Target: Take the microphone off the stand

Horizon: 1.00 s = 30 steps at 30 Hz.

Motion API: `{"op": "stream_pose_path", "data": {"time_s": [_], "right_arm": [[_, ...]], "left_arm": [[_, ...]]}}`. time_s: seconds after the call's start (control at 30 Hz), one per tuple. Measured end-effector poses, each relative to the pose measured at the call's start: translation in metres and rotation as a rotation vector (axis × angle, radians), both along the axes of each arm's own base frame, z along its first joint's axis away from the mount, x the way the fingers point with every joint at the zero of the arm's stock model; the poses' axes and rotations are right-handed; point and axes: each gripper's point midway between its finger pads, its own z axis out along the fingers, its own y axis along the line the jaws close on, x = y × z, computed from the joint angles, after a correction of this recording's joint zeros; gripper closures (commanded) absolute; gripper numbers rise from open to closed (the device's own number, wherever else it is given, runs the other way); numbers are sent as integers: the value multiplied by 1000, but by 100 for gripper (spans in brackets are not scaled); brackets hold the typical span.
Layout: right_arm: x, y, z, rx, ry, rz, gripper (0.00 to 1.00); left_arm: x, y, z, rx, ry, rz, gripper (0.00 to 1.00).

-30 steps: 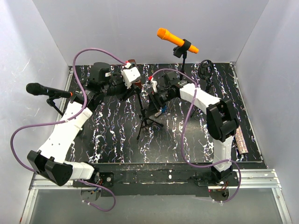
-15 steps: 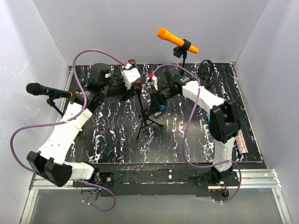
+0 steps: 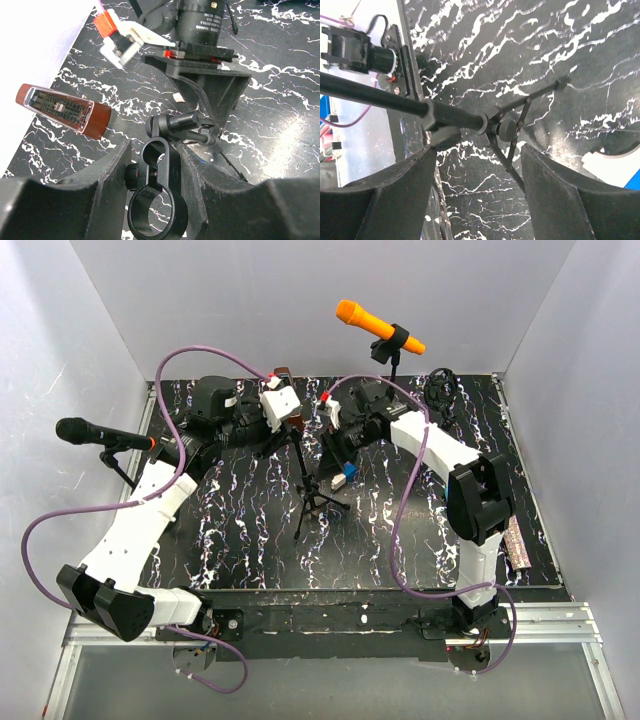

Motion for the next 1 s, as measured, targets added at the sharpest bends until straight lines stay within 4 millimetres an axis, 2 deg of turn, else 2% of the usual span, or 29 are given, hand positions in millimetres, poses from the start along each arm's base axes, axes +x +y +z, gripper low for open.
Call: {"op": "stream_pose_path", "data": {"time_s": [0.27, 0.33, 0.37, 0.4, 0.43, 0.5, 0.53, 0.67, 0.8, 0.9, 1.0], "right_arm": [[-16, -21, -52, -132, 36, -5, 27], [-19, -25, -60, -157, 46, -8, 26], [-20, -26, -62, -162, 44, -6, 25], [-21, -28, -62, -166, 38, -2, 23], [-22, -29, -61, -168, 33, 2, 21], [-24, -34, -51, -165, 5, 7, 17], [-25, -36, -42, -158, -18, 10, 16], [-31, -53, 11, -91, -158, -3, 10], [-50, -76, 53, -20, -268, -27, 7], [-66, -83, 66, 16, -303, -20, 7], [-66, -79, 68, 33, -315, -17, 7]], "left_arm": [[0, 0, 0, 2, -4, -1, 100], [1, 0, 0, 1, -10, -4, 100], [1, -1, 0, 0, -13, -7, 87], [1, -1, 0, 0, -16, -13, 62], [0, -2, 0, 3, -18, -22, 49], [-3, -4, -1, 8, -19, -53, 25], [-6, -5, -2, 13, -19, -72, 20], [-17, -8, -2, 12, 4, -125, 15], [-21, -12, 16, -31, 4, -129, 12], [-25, -13, 27, -77, 26, -111, 12], [-29, -12, 30, -117, 64, -72, 12]]}}
